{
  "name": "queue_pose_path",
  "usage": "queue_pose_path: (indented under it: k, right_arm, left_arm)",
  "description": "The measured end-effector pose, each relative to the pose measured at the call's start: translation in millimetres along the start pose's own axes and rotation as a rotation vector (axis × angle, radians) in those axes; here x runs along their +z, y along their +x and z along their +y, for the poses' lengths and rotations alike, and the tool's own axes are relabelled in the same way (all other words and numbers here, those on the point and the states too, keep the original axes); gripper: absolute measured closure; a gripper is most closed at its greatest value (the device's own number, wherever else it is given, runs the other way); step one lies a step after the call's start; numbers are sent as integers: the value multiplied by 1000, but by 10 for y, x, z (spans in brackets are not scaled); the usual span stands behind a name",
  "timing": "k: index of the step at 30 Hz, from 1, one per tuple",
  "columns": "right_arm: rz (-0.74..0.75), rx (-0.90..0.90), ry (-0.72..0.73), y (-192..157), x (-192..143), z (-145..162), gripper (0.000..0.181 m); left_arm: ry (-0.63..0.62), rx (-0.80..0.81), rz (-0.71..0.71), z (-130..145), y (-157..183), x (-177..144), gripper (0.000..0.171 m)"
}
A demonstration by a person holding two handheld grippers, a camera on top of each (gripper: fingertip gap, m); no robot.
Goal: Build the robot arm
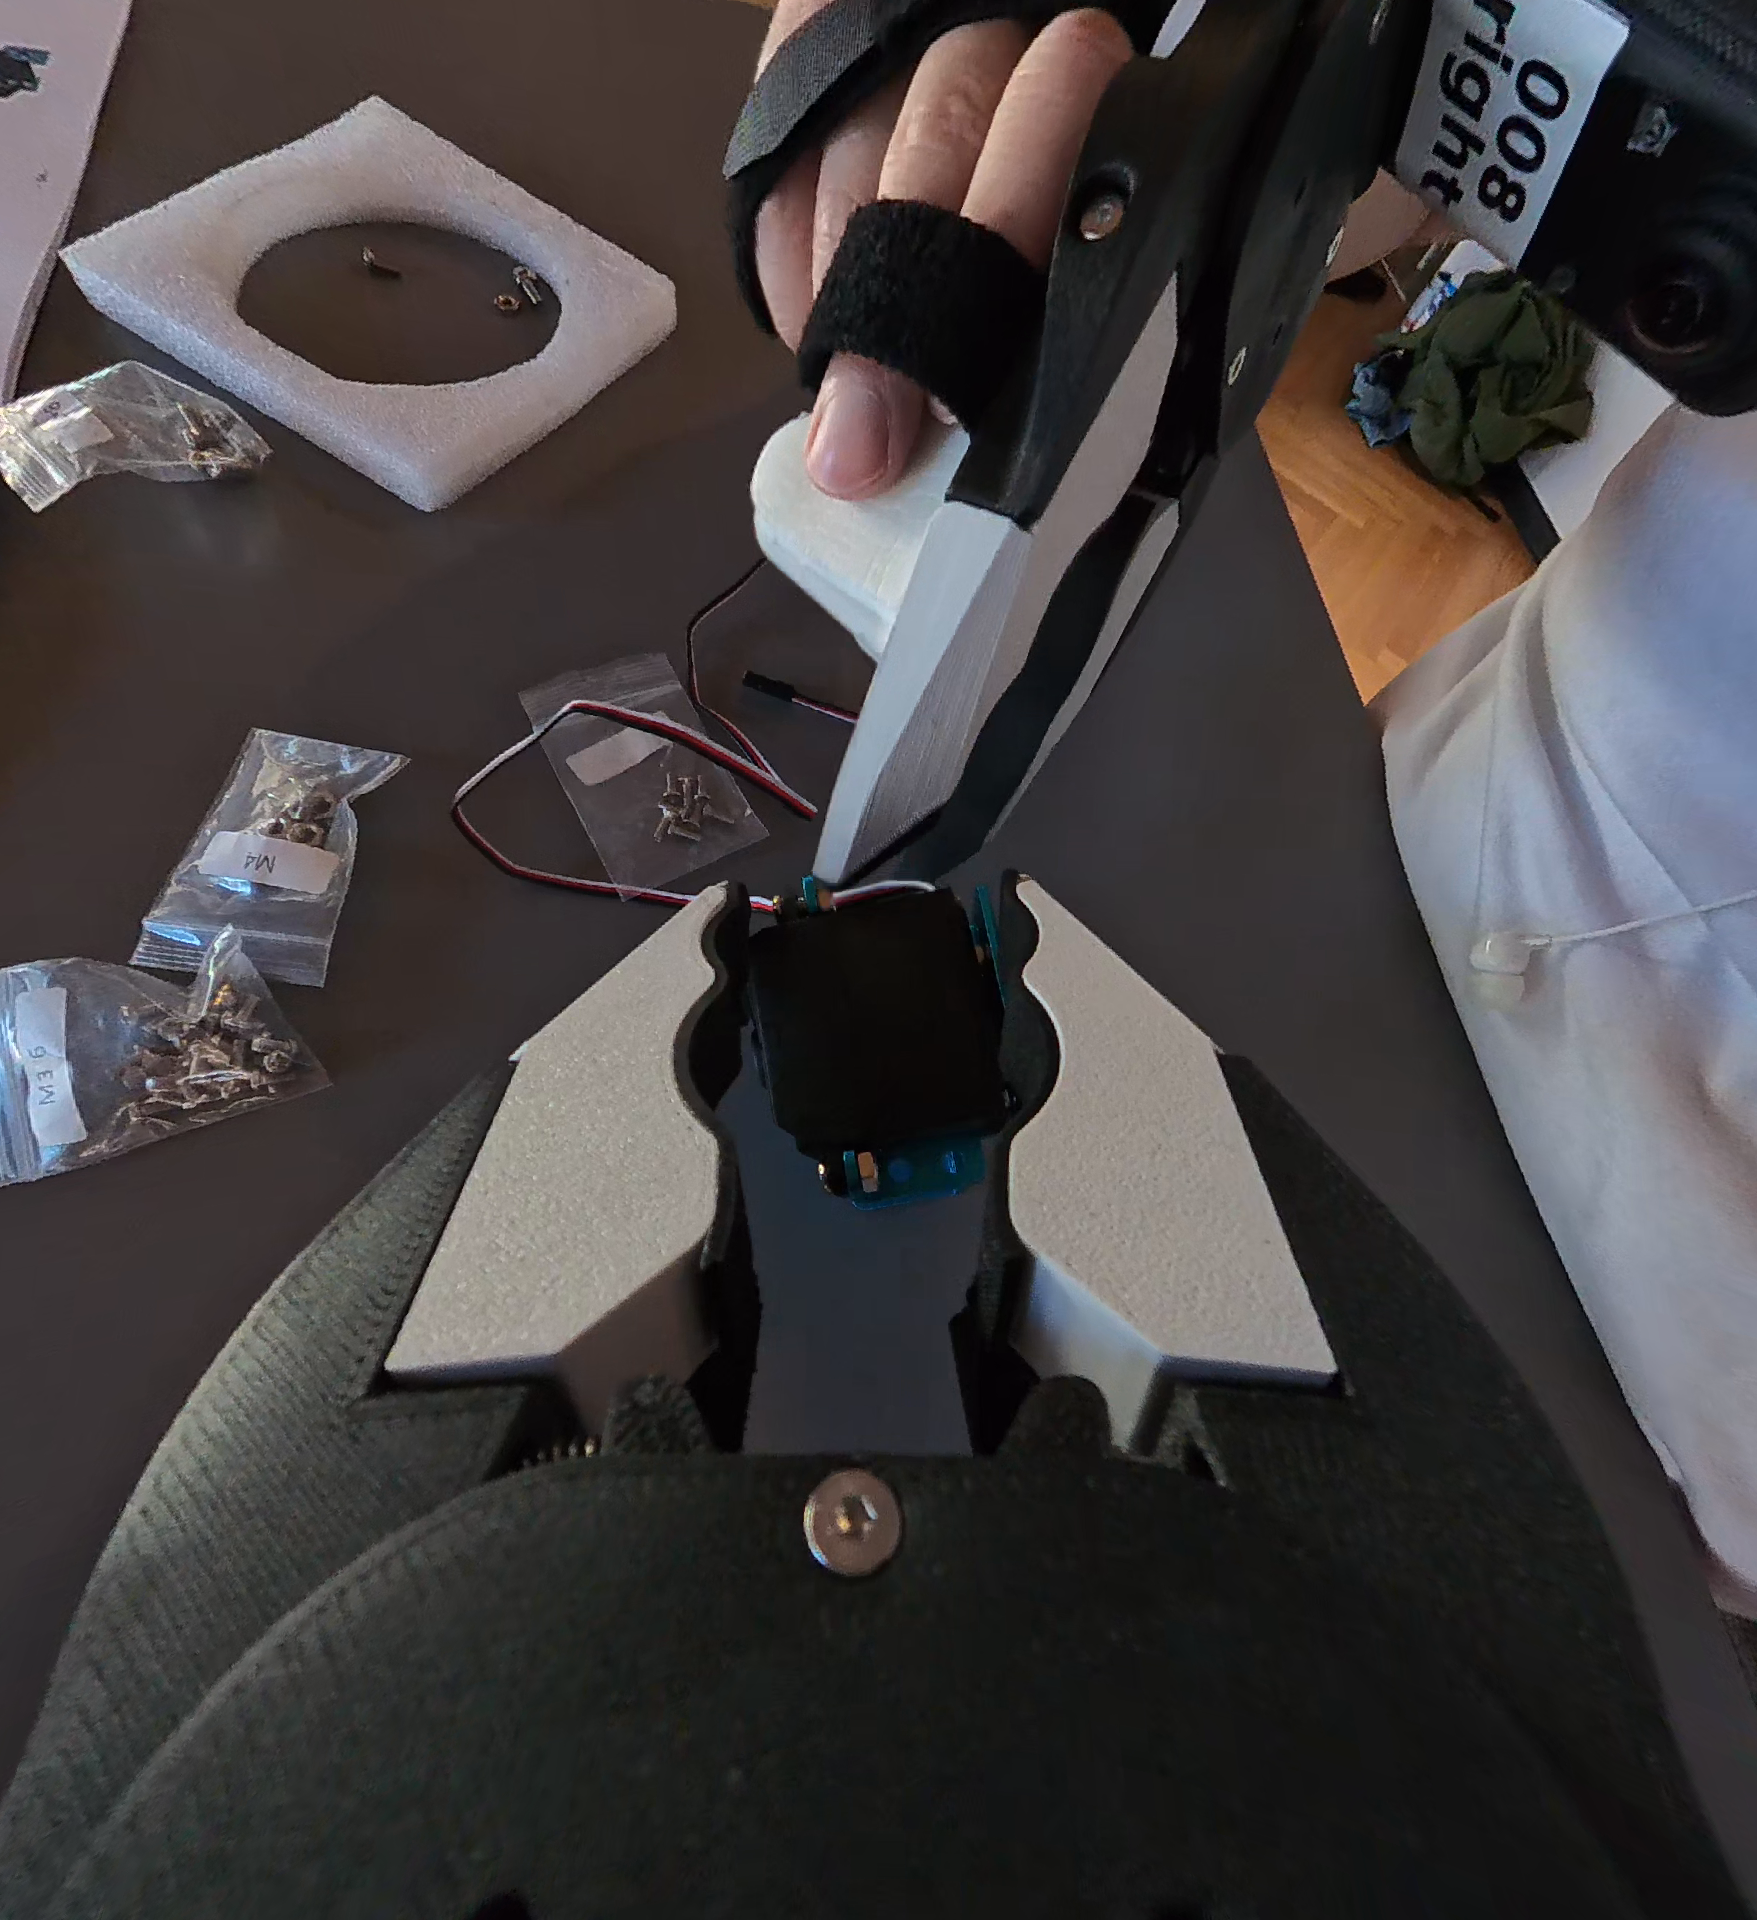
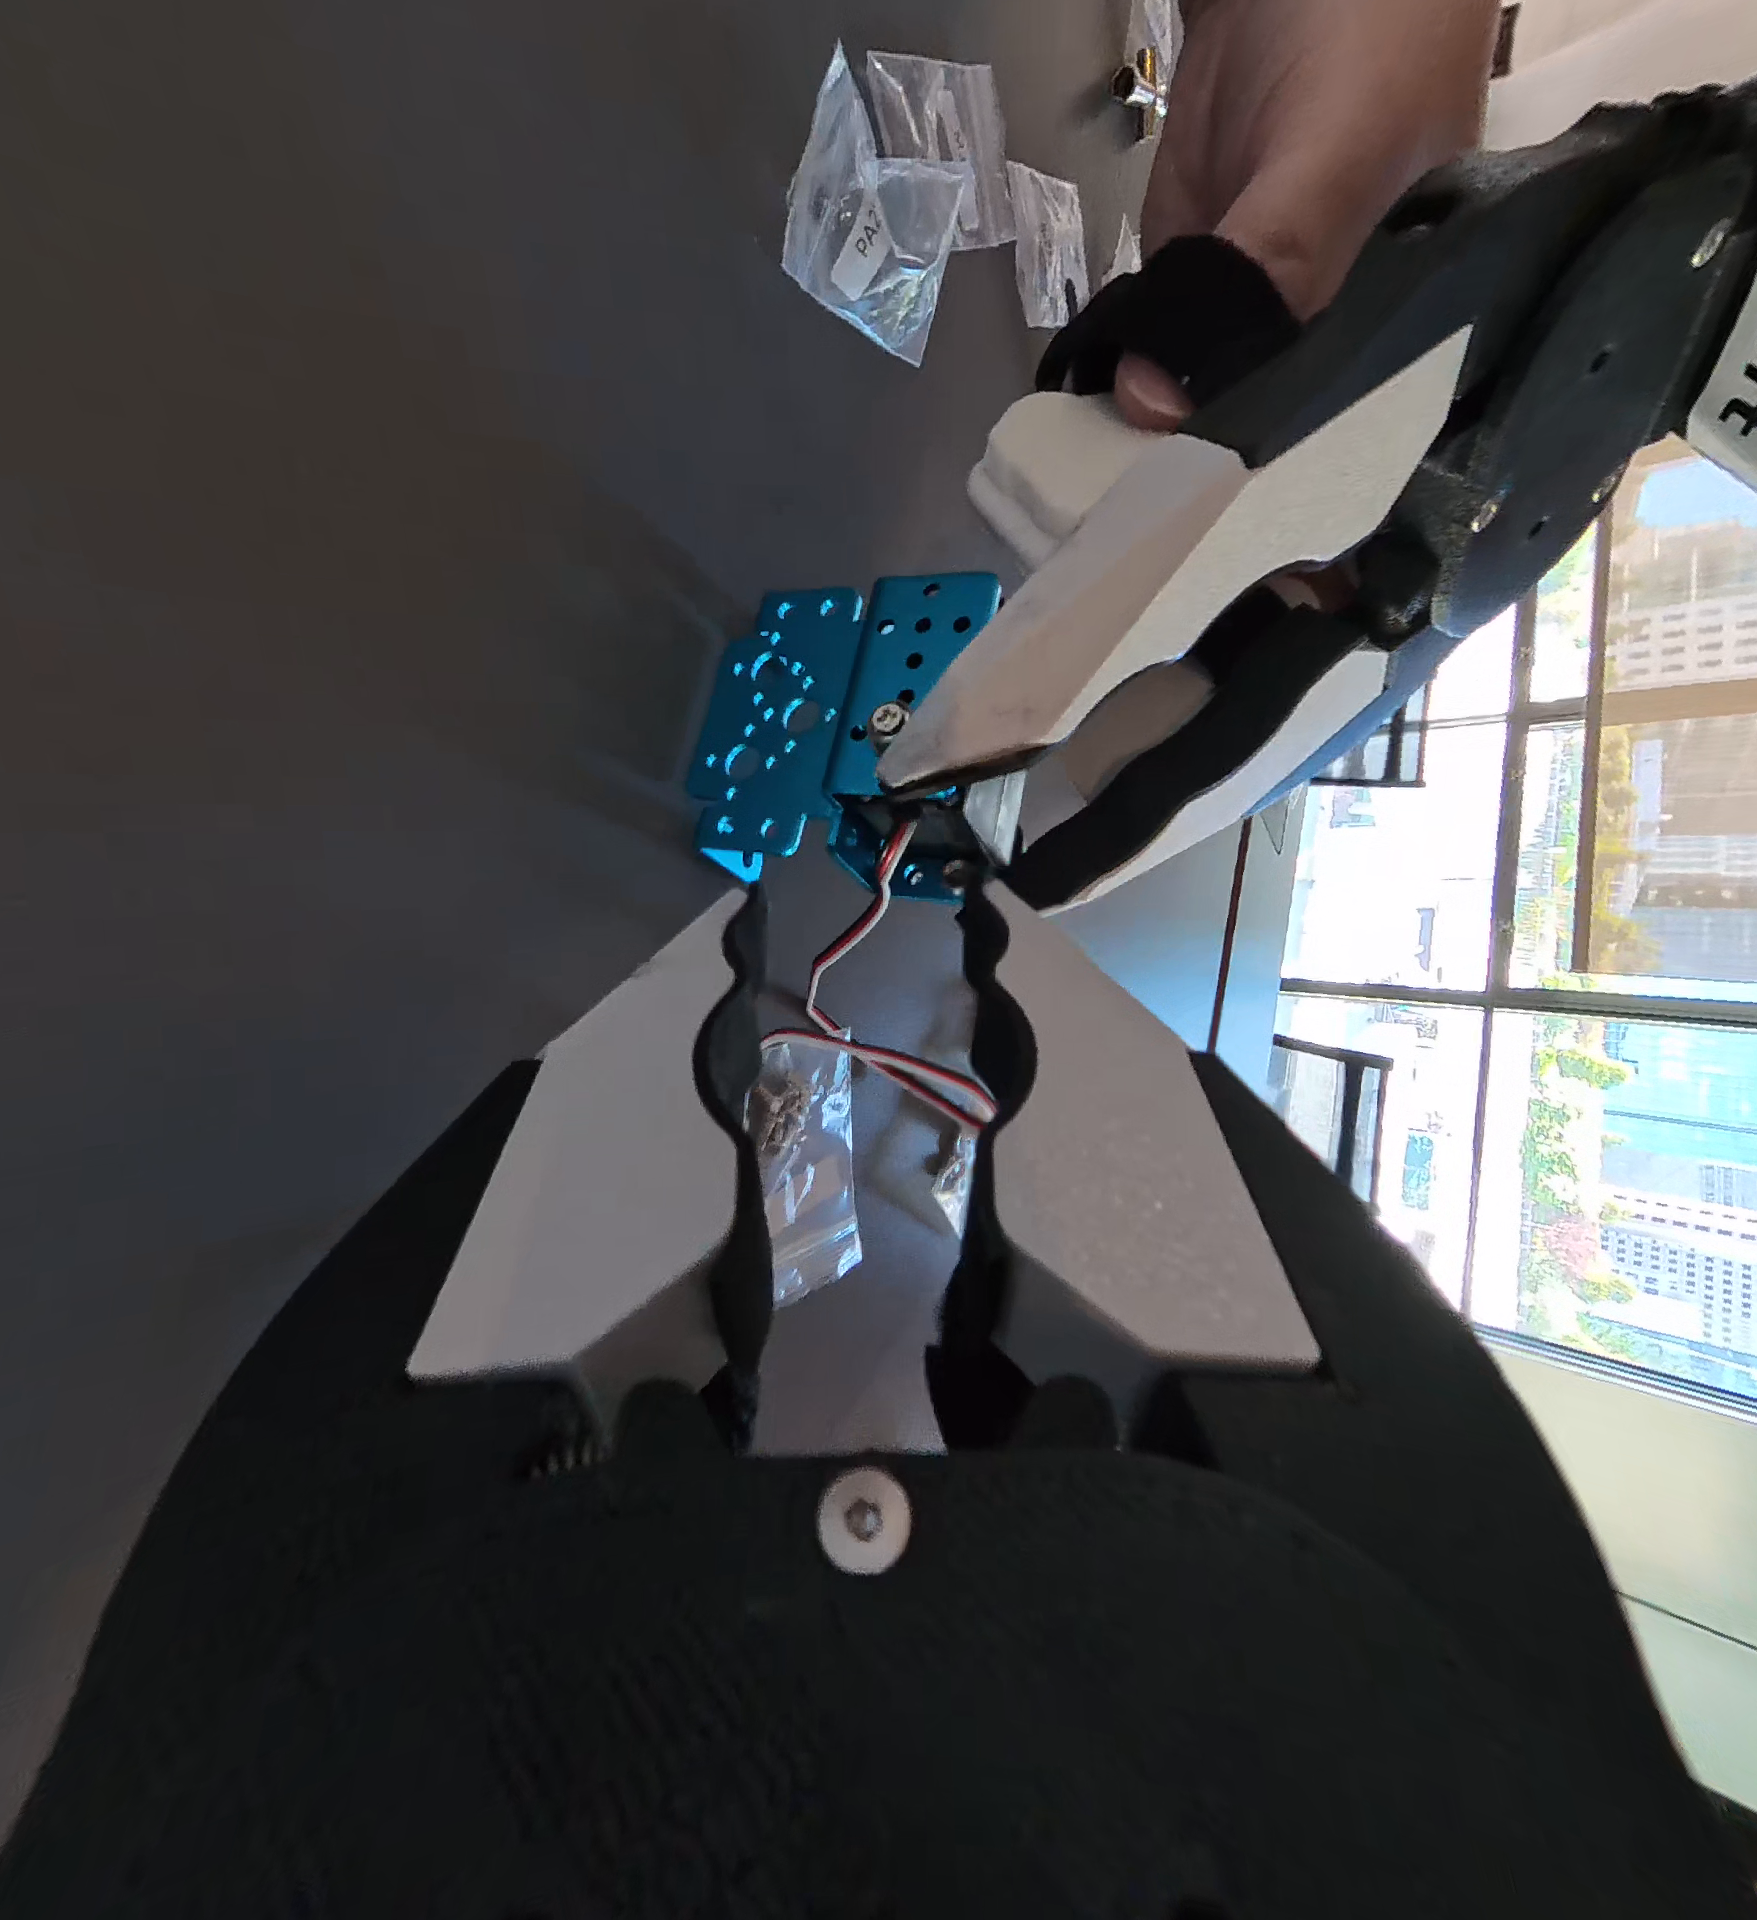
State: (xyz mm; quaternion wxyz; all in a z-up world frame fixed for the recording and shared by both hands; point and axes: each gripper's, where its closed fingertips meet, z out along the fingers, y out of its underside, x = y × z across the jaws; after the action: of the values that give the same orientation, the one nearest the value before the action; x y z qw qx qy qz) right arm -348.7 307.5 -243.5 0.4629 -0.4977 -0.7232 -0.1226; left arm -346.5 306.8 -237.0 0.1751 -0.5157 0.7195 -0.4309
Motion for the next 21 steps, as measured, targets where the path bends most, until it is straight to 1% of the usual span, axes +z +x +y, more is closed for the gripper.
queue_pose_path:
  k: [1, 4, 8, 11, 14, 15, 16, 18, 20, 21]
  right_arm:
    - [-10, 4, -9, -16, -10, 19, 149]
    - [19, 10, -5, 25, -36, 18, 149]
    - [24, 6, 14, 51, -27, -49, 142]
    - [5, -7, -9, 4, 22, -20, 139]
    - [1, 4, -12, -28, 4, -5, 137]
    - [-23, 4, -16, -72, -18, 6, 152]
    - [-16, 0, -17, -75, -31, 14, 153]
    - [5, 11, -25, -52, -37, 35, 151]
    - [24, 36, -17, -11, -32, 22, 143]
    - [25, 40, -13, -8, -25, 13, 143]
  left_arm:
    - [0, 1, 0, 0, 1, 0, 123]
    - [1, 2, 0, 0, 0, 2, 123]
    - [1, 3, 1, 1, -2, 5, 123]
    - [1, 2, 1, 2, -5, 7, 123]
    - [3, -1, 2, 2, -9, 7, 123]
    - [4, 0, 1, 2, -11, 7, 123]
    - [6, 0, 1, 1, -11, 8, 123]
    - [13, -4, 3, 0, -14, 8, 123]
    - [17, -7, 5, -1, -17, 9, 123]
    - [17, -5, 5, -1, -16, 9, 123]
